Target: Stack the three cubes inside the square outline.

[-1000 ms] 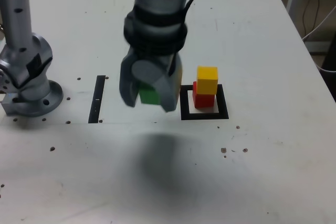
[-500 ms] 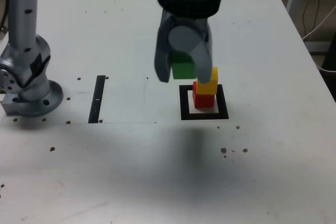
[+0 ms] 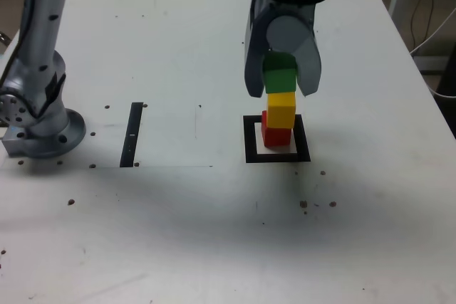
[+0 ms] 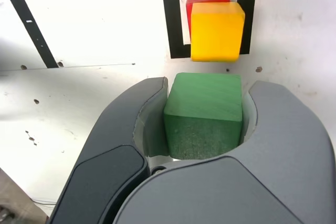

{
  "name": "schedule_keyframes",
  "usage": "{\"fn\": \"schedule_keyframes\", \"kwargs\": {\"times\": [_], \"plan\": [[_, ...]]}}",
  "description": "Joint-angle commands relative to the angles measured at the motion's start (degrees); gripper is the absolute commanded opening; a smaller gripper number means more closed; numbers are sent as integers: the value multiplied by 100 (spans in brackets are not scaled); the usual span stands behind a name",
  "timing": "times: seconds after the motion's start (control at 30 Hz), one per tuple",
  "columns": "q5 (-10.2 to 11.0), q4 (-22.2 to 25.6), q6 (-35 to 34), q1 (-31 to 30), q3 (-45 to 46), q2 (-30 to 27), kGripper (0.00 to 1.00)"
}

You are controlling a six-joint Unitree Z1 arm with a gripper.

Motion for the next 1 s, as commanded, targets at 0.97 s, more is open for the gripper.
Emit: {"fn": "schedule_keyframes", "kwargs": {"times": [0.97], "plan": [[-342, 37, 606, 515, -43, 492, 38]]}}
